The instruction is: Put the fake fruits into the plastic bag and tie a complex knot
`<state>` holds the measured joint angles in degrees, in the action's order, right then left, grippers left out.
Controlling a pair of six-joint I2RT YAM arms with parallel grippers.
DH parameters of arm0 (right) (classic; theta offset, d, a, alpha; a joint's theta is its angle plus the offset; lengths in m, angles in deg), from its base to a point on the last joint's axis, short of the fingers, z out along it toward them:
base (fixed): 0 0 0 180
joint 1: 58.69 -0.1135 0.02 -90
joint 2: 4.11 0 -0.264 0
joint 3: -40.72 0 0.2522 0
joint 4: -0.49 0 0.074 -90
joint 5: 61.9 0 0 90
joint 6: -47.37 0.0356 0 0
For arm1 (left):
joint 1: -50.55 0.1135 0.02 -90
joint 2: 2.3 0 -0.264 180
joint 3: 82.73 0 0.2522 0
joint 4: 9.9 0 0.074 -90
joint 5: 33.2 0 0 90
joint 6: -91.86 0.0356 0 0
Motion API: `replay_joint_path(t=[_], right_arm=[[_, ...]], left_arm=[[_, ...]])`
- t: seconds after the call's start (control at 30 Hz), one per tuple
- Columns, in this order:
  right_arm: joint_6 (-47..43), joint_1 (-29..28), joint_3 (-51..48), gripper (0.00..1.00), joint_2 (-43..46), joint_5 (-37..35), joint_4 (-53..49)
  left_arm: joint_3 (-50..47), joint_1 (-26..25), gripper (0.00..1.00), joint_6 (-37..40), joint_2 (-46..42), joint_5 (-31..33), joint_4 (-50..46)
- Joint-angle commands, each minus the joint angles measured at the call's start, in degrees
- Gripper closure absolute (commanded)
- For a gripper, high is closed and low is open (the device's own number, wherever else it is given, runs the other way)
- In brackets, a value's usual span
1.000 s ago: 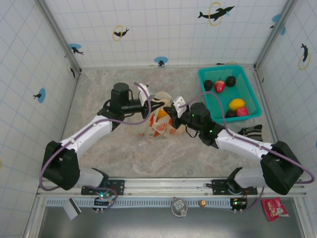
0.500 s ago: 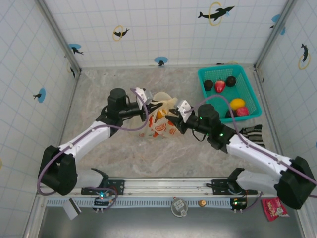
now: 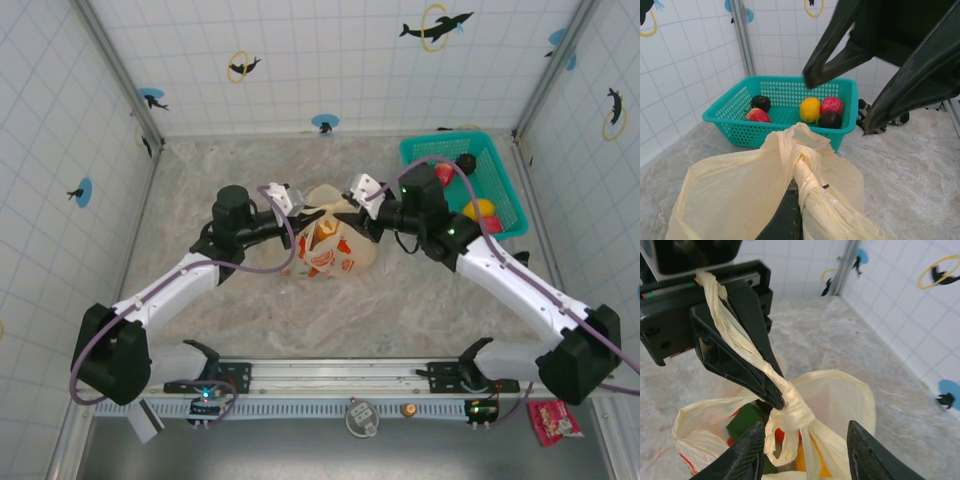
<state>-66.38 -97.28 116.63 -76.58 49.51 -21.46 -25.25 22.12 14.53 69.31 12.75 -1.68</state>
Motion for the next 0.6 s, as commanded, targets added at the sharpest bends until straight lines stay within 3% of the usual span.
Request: replay_joint_path(t=[0.0, 0.37, 0.57], right_arm=[[-4.49, -0.09, 4.83, 0.53, -3.36, 4.75, -6.85], [-7.52, 0.37, 11.27, 0.6, -9.12, 5.56, -10.47], [-9.61, 0.2, 14.25, 0.76, -11.68, 3.62, -13.42]], left_arm=[[-0.59, -0.39, 1.0, 2.03, -1.21, 0.04, 1.89], [-0.23, -0.62, 1.0, 3.06, -1.48, -0.79, 0.63], [-0.16, -0.69, 1.0, 3.34, -1.48, -1.26, 0.34]])
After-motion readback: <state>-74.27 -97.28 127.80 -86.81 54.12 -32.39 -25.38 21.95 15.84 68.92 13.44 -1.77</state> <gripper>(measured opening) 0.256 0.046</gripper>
